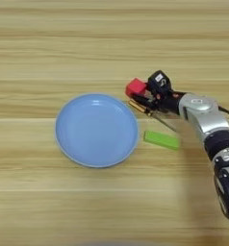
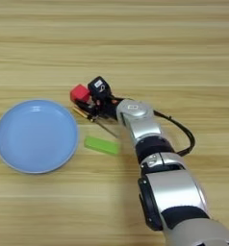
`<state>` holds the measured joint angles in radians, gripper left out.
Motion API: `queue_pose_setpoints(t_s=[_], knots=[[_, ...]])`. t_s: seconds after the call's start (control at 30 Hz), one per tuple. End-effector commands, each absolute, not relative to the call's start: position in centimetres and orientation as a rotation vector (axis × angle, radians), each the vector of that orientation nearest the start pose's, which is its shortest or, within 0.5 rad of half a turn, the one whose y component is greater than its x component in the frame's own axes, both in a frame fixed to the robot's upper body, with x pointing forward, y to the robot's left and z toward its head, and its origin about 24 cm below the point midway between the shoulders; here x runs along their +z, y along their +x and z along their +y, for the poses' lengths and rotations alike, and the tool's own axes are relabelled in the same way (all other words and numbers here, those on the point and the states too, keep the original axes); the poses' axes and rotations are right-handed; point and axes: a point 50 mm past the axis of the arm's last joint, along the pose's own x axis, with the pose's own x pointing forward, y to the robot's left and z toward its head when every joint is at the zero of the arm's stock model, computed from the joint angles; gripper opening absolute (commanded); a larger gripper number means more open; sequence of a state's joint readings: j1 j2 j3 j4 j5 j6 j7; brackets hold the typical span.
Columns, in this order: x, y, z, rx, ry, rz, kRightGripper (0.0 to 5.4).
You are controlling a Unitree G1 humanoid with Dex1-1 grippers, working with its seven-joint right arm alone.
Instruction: Move the objects on the table
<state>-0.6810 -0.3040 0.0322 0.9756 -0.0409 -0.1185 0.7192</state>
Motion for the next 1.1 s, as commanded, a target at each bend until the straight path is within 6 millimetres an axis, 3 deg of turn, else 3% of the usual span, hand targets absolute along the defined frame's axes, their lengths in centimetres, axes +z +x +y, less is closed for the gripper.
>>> queue_pose_setpoints(t_s=[0.03,0.4,0.67,1.1], knots=[[9.9,37.3,-16.9,0.690,-0.312,0.061,2.33],[12.5,36.7,-16.1,0.743,-0.305,-0.057,2.33],[14.6,34.8,-14.6,0.838,-0.293,-0.141,2.33],[14.9,32.1,-13.2,0.962,-0.280,-0.137,2.33]])
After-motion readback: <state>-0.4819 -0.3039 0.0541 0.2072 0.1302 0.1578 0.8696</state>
